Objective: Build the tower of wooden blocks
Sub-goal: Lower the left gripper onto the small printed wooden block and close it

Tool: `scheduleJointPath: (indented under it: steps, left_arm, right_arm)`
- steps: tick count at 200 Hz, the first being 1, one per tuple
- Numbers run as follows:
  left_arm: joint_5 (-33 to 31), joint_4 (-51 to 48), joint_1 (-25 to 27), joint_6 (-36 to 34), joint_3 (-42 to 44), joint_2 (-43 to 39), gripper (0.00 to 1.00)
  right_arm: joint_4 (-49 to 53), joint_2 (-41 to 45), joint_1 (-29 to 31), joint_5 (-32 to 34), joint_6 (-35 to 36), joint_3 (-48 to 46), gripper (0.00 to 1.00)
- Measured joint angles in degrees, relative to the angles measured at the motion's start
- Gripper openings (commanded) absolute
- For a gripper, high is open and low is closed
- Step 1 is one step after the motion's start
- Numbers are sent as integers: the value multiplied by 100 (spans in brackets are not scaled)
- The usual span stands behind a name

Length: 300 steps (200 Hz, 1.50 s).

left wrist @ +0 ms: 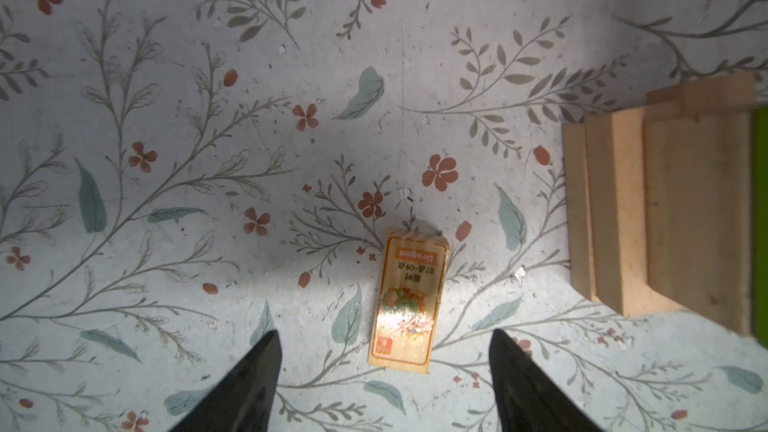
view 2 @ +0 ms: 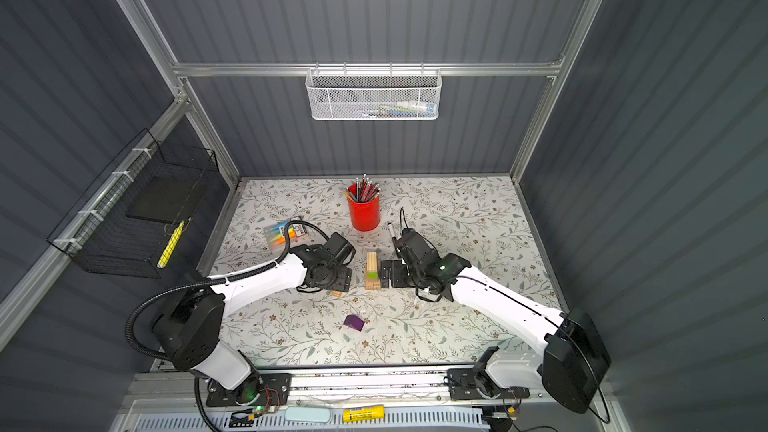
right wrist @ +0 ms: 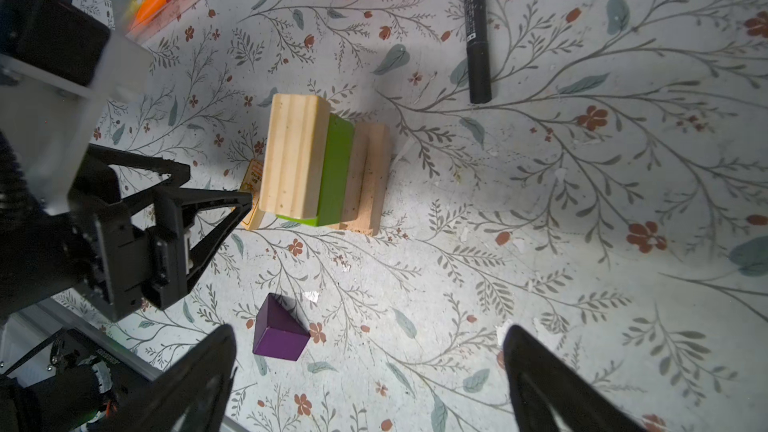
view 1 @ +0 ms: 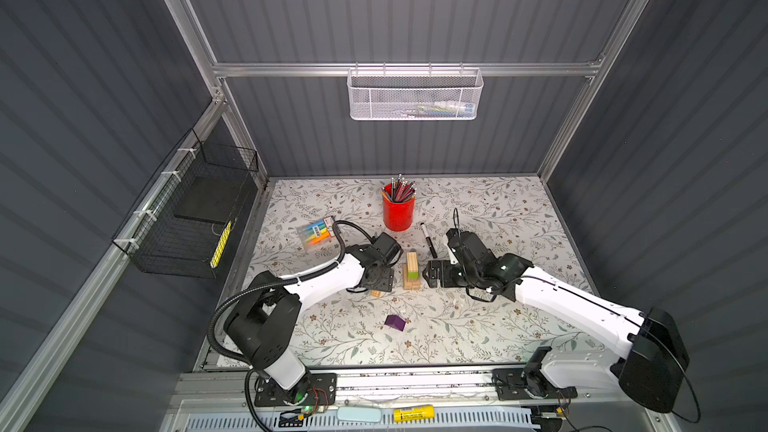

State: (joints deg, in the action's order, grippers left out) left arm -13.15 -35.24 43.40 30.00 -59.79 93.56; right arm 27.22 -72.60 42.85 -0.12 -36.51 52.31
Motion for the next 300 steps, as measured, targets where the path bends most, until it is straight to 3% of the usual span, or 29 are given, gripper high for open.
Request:
scheduleJointPath:
  steps: [104,300]
  left_arm:
    - [240,208,0,214,-59,470,56]
    - [225,365,-33,527,-96,793,39]
  right_arm:
    - [-155,90,-125,-42,-61,-120,99]
    - [-295,87,-195,-129,-120,-219,99]
